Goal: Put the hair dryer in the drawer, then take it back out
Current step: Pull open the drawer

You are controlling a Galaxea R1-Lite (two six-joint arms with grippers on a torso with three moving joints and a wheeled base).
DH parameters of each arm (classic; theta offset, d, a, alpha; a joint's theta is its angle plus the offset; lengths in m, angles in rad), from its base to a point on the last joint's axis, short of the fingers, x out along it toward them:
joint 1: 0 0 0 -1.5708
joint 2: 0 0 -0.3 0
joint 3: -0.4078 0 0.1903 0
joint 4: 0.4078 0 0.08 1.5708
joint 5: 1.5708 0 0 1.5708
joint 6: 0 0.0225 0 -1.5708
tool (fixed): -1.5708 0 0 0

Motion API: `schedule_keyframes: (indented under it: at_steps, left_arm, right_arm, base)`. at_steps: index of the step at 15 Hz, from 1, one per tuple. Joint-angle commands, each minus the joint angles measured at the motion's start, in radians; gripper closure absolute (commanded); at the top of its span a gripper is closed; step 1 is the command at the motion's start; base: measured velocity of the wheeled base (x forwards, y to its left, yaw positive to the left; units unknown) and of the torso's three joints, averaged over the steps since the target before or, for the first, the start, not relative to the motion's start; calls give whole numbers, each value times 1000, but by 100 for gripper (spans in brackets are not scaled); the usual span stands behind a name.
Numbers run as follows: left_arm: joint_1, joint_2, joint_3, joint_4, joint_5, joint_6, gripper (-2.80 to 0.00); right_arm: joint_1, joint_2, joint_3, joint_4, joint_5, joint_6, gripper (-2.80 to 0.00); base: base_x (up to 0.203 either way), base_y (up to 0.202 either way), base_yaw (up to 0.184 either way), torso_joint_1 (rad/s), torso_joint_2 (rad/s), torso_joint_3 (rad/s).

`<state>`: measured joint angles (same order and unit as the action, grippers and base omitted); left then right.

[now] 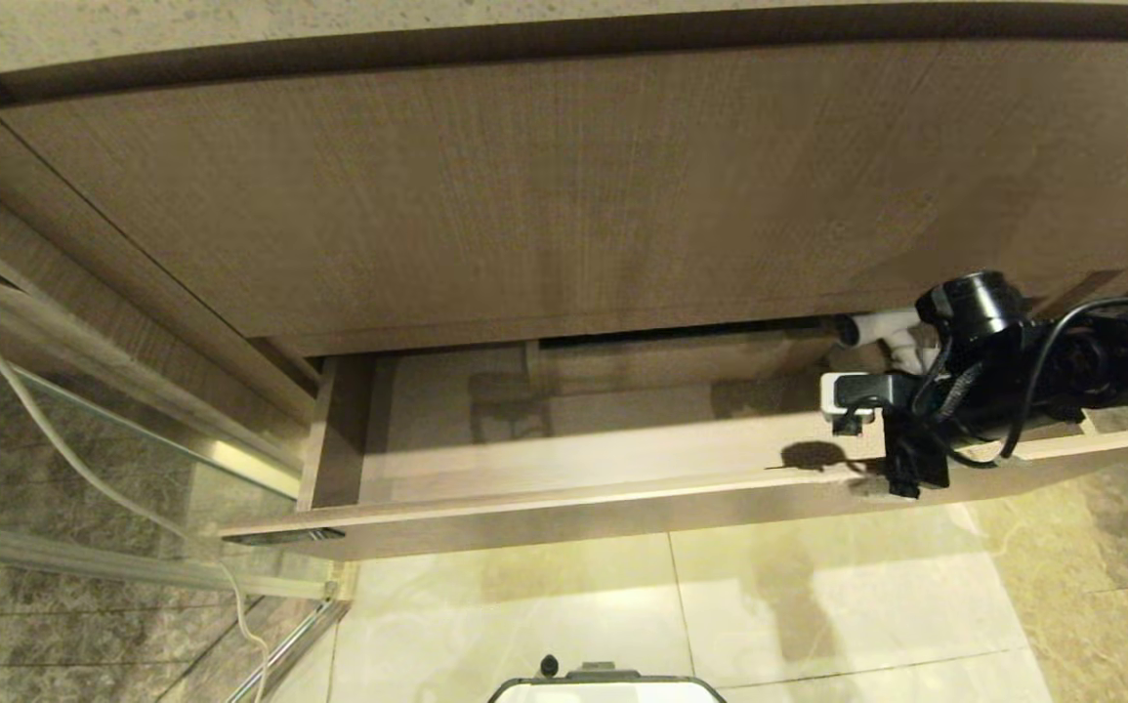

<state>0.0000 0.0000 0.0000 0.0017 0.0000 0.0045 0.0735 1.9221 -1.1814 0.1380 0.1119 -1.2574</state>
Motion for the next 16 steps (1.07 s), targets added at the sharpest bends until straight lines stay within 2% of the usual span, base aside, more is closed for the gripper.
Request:
schedule_keyframes:
  at_steps: [1,7,9,13,16]
  left_arm:
    - [0,-1,1,0,0,0,0]
    - [0,0,0,0,0,0,0]
    - [0,0,0,0,0,0,0]
    - [0,0,2,0,0,0,0]
    - [0,0,2,0,0,0,0]
  right_arm:
    - [-9,-94,52,12,2,-8,-280]
    - [-46,-320,201,13,-5,-1,-280]
    - [-51,-415,227,15,0,94,-280]
    - [-54,-542,280,106,5,412,-280]
    - [-98,-625,300,128,3,474,-280]
  base:
    - [0,0,0,0,0,0]
    - [0,0,0,0,0,0]
    - [0,0,0,0,0,0]
    - [0,0,0,0,0,0]
    - [0,0,0,0,0,0]
